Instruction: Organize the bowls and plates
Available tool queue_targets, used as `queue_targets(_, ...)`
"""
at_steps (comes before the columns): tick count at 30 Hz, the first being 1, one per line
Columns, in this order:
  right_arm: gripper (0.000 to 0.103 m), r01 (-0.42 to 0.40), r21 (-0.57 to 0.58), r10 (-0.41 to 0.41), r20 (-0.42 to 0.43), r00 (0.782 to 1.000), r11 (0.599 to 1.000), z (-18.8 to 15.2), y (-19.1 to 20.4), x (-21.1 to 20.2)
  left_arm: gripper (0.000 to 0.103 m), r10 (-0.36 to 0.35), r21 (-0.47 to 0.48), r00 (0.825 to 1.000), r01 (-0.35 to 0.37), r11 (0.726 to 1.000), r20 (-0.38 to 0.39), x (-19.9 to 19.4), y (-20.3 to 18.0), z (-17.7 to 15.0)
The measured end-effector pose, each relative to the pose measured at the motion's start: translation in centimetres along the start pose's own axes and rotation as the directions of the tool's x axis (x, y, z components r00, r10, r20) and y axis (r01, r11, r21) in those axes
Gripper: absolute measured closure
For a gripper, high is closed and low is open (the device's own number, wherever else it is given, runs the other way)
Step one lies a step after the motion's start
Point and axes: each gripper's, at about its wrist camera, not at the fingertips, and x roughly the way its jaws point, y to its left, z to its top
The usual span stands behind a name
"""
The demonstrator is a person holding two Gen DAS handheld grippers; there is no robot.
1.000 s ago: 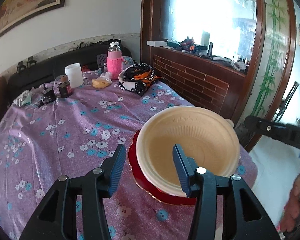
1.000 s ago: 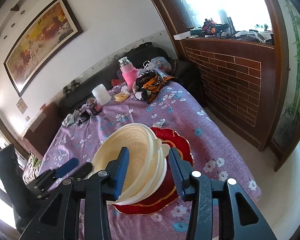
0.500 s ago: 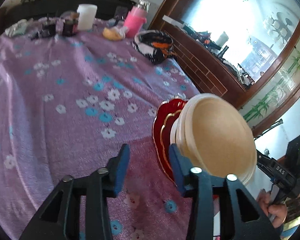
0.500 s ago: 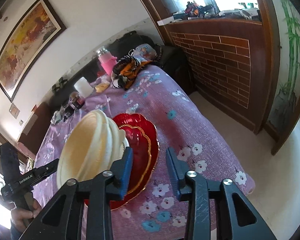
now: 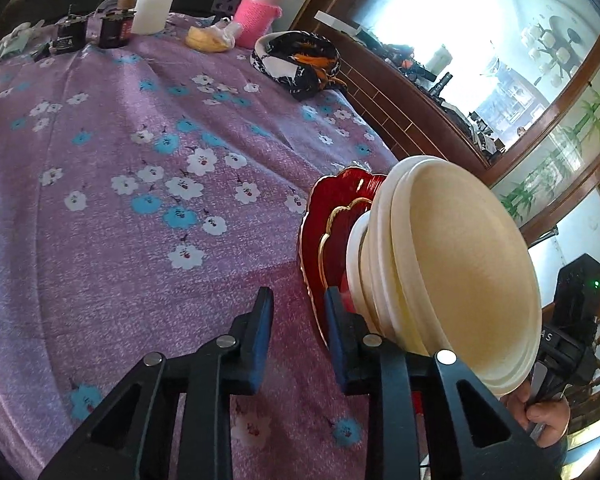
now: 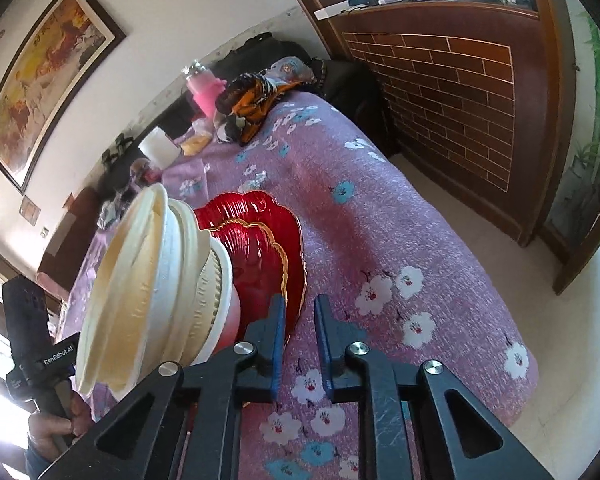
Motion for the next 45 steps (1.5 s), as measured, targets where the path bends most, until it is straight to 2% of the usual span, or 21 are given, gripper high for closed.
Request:
queue_targets(8,0.091,-0.029,0.027,0.029,-0.014,0.999,0.999,0.5,-0.3,1.5,0.087,-0.033,0.012,0.999,0.033,0.999,0.012,1.1,-0.2,0.6)
queue_targets(12,0.091,-0.017,0.022,0.017,-0.008,1.000,1.000,0.5,0.1,1.5,0.087,-0.007,0.025,1.000,0.006,1.000,0.029,0.8,-0.4,0.4)
queue_targets(16,0.091,-0.048,0.029,0.048,-0.021,0.999,0.998,0.3,1.2,1.9,0.087,0.022,-0.002,0.998,-0.022,1.000,0.061,-0.7,0.9,-0.1)
queue_targets(21,0.090,-0.083,-0.024,0.083,-0.037,0.996,0.996,-0.2,5.1,3.0,0.087,0.068,-0.050,0.992,-0.063,0.997,0.110,-4.0,4.1,-0.8)
queue_targets(26,0.091,-0.138,-0.087,0.130,-0.087,0.988,0.987,-1.0,10.8,5.4,0.087,0.130,-0.133,0.978,-0.109,0.985,0.161,-8.4,9.3,-2.4)
queue_targets(31,0.091,-0.193,-0.140,0.172,-0.150,0.974,0.971,-2.7,16.9,8.7,0.087,0.209,-0.213,0.958,-0.167,0.963,0.194,-12.1,14.7,-3.4)
queue_targets(37,0.091,-0.219,-0.200,0.180,-0.197,0.964,0.955,-3.8,23.5,12.6,0.087,0.287,-0.275,0.933,-0.223,0.935,0.218,-15.2,19.3,-3.9)
queue_targets(39,0.089,-0.229,-0.216,0.184,-0.212,0.960,0.949,-4.2,25.0,13.6,0.086,0.287,-0.279,0.932,-0.222,0.934,0.221,-15.6,20.2,-4.1)
queue_targets(42,0.088,-0.218,-0.239,0.174,-0.192,0.966,0.946,-4.4,26.0,14.2,0.085,0.272,-0.278,0.936,-0.206,0.938,0.225,-15.7,20.7,-4.6)
queue_targets(43,0.084,-0.219,-0.245,0.175,-0.189,0.966,0.945,-4.5,26.1,14.2,0.082,0.276,-0.278,0.934,-0.209,0.938,0.227,-15.8,20.8,-4.6)
queue_targets(45,0.080,-0.232,-0.235,0.185,-0.203,0.961,0.944,-4.5,26.1,14.4,0.069,0.290,-0.274,0.929,-0.224,0.935,0.231,-16.3,20.7,-4.9)
